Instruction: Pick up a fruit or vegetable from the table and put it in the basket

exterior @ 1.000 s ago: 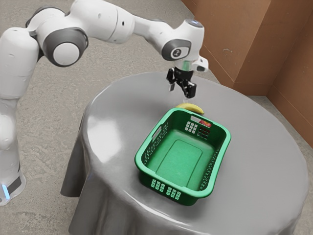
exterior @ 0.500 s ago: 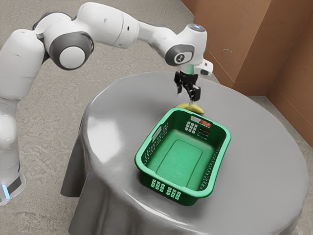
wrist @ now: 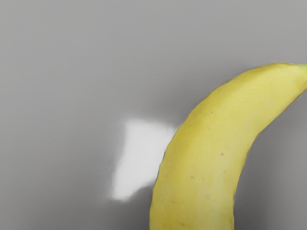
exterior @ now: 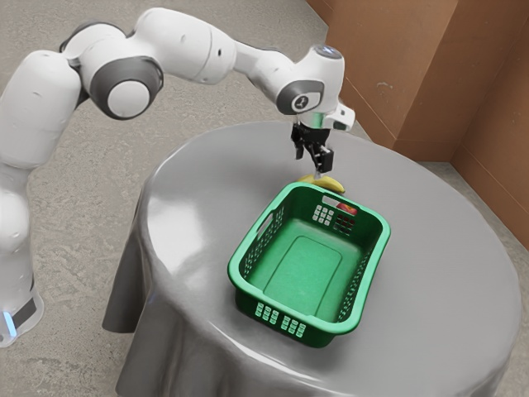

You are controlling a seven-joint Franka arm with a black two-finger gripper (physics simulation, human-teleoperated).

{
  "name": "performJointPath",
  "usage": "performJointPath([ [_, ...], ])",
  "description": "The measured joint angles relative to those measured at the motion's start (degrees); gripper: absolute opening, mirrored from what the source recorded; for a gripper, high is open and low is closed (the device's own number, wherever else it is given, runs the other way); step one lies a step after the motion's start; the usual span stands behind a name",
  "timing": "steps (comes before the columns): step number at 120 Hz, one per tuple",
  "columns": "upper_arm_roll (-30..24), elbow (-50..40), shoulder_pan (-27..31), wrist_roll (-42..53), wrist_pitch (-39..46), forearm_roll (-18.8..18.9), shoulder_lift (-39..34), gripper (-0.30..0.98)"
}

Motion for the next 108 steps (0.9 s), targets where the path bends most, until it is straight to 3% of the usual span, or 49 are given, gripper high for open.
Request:
performJointPath([
  [108,-1.0,0.0,0.2,1.9,4.6,-0.1,3.4,0.63],
])
